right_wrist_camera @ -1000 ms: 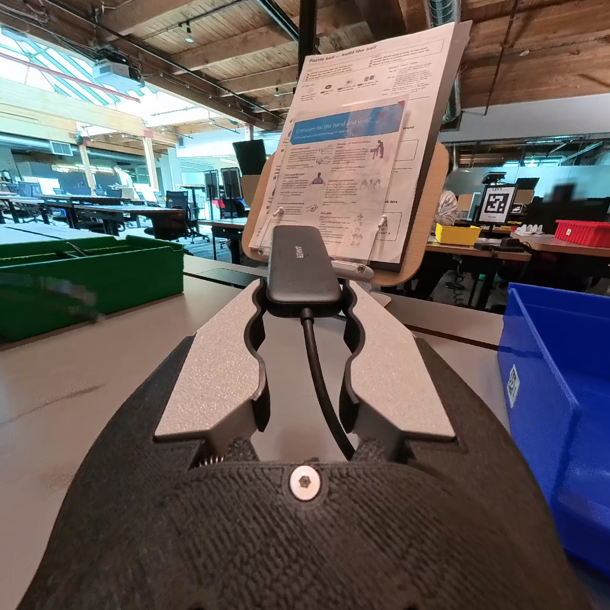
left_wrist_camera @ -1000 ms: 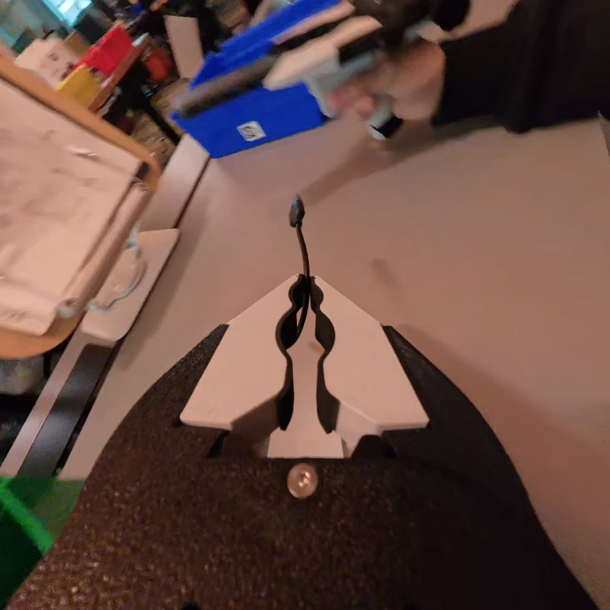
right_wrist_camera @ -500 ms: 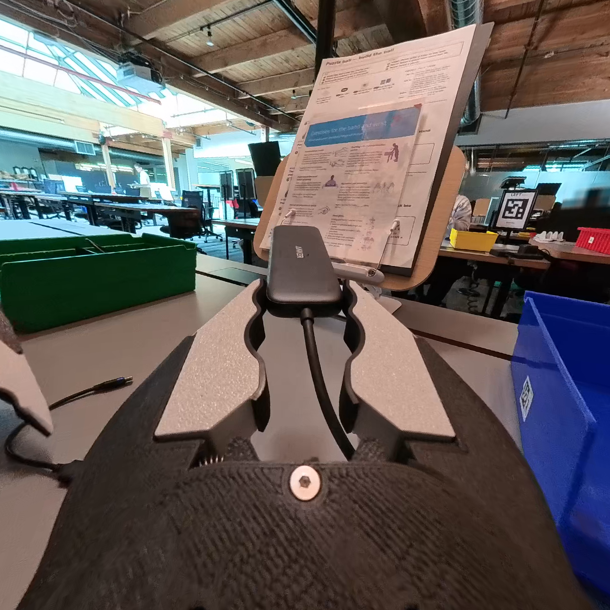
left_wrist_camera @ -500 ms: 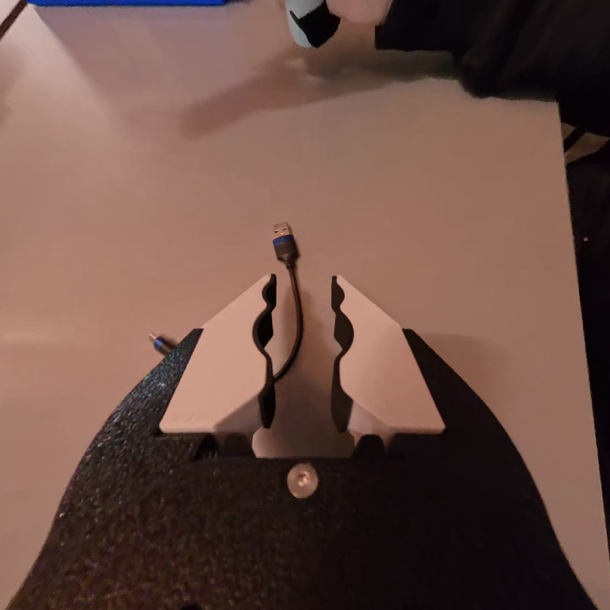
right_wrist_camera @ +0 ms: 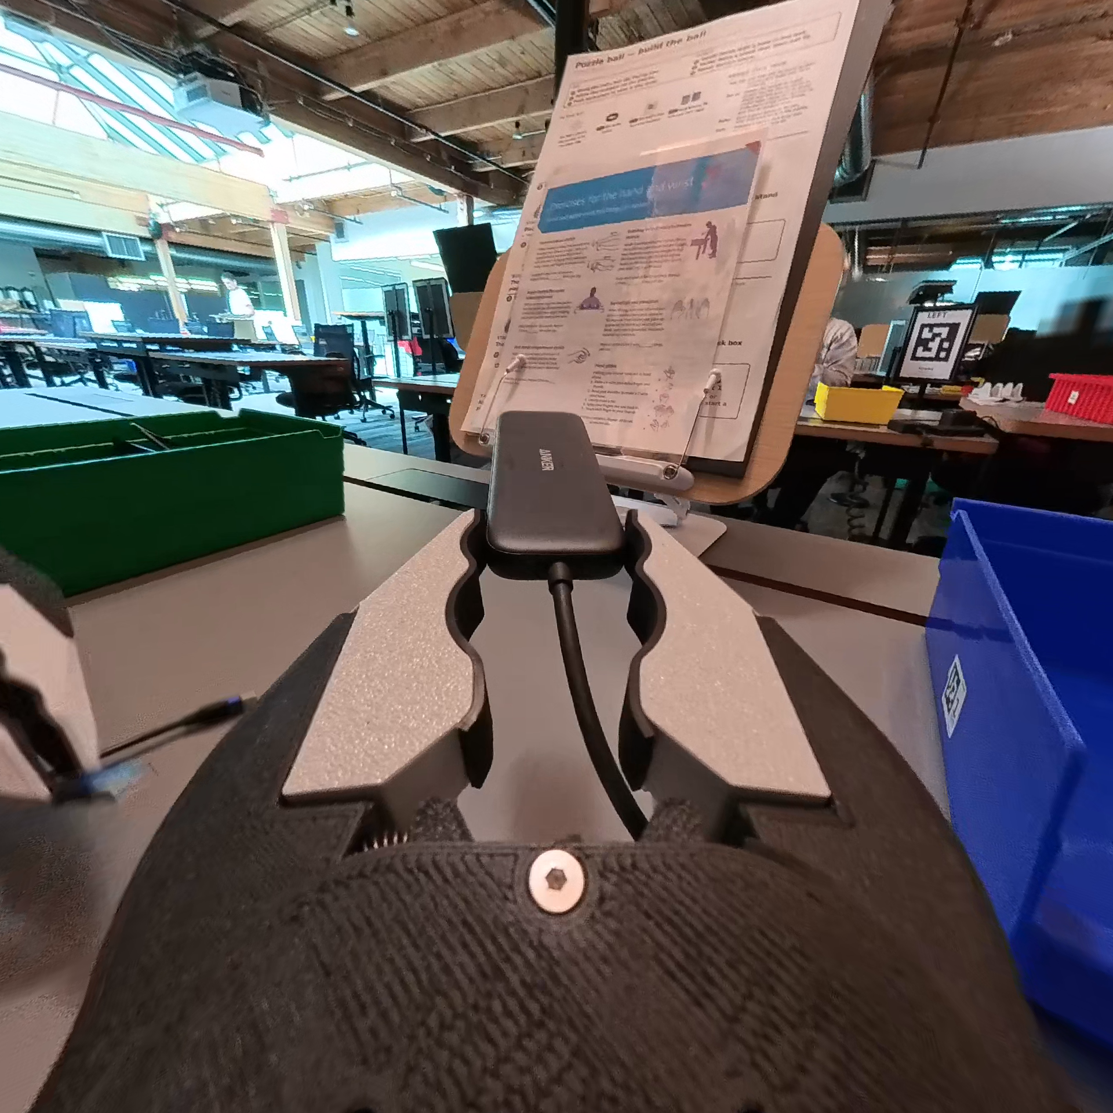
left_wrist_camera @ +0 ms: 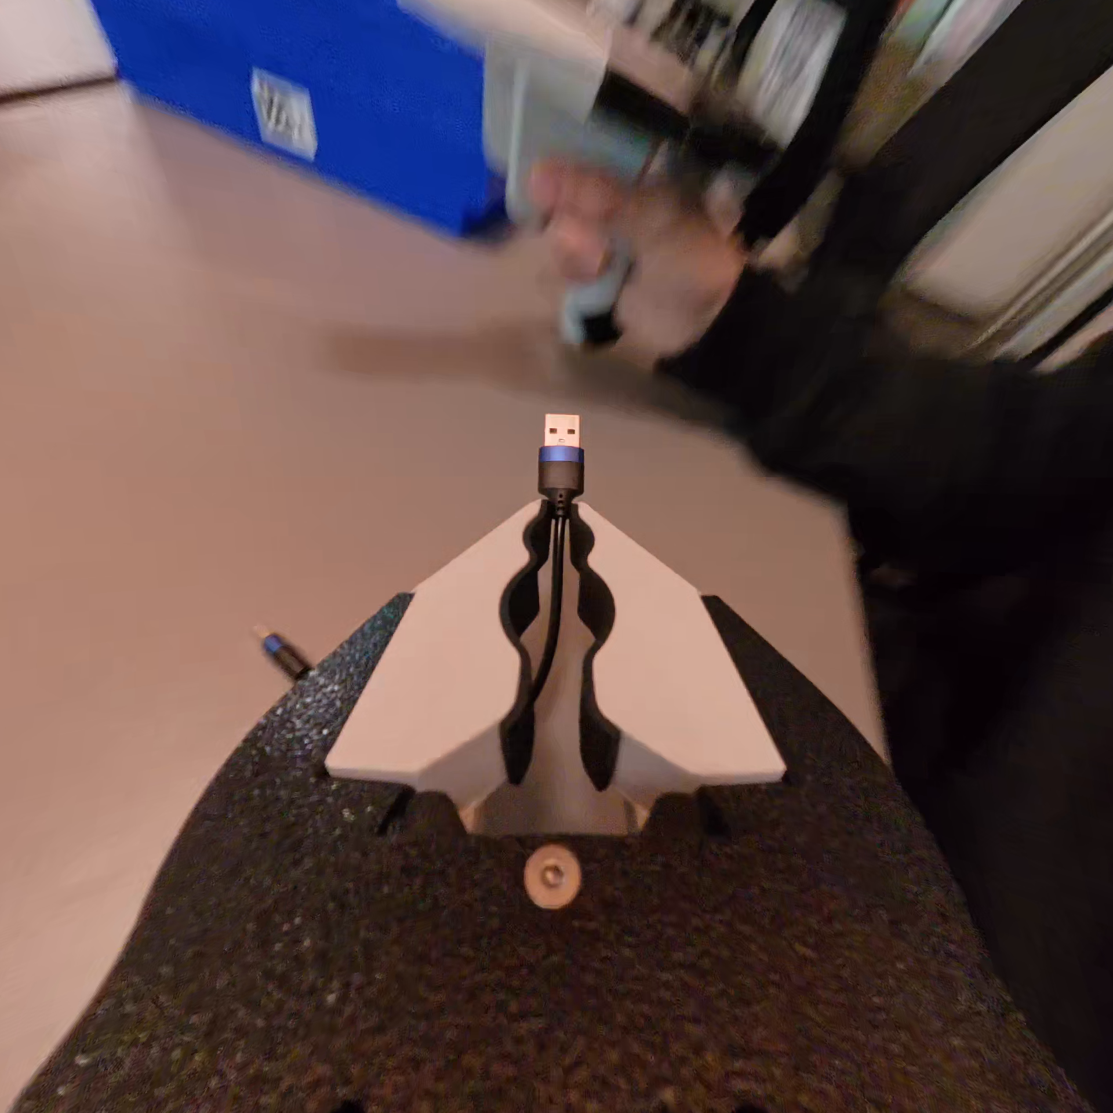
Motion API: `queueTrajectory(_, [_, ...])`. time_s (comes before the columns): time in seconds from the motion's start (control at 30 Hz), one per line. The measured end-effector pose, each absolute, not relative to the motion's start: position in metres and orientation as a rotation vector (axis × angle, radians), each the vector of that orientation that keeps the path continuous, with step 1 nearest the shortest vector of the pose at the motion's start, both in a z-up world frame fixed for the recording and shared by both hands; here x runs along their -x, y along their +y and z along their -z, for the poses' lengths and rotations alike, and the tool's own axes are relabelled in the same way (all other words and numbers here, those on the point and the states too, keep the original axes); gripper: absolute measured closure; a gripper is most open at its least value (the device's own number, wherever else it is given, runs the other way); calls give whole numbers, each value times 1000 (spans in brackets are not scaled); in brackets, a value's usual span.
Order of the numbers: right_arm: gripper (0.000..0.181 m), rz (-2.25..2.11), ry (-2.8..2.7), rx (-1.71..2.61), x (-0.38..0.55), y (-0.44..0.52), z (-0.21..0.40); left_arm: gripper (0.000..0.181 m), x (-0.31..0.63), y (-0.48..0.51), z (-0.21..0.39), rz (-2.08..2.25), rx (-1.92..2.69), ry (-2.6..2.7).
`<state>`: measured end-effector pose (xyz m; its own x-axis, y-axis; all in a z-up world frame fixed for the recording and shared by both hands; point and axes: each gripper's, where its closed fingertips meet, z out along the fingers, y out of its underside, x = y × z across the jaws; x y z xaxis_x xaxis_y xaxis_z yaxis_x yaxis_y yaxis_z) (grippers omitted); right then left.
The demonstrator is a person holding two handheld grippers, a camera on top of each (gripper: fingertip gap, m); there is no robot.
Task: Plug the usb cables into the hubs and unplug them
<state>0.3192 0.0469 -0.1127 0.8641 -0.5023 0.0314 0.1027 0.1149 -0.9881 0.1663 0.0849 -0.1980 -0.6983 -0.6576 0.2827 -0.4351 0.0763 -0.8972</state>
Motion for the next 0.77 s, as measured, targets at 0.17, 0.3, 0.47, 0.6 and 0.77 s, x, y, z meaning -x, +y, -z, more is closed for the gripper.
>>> queueTrajectory(0.17, [136, 450, 330, 1401, -317, 50, 113, 178, -166, 92, 164, 1915, 1030, 2045])
queueTrajectory(0.3, [136, 448, 325, 1418, -318, 50, 116, 178, -175, 96, 154, 1844, 1067, 2055])
queueTrajectory(0.47, [136, 317, 366, 1391, -321, 47, 116, 178, -203, 114, 148, 1373, 1255, 2153])
queueTrajectory(0.6, [136, 210, 408, 1368, -326, 43, 118, 178, -219, 112, 123, 1158, 1209, 2239])
queueTrajectory(0.77, [136, 125, 456, 1353, -327, 46, 123, 178, -244, 113, 119, 988, 1159, 2316])
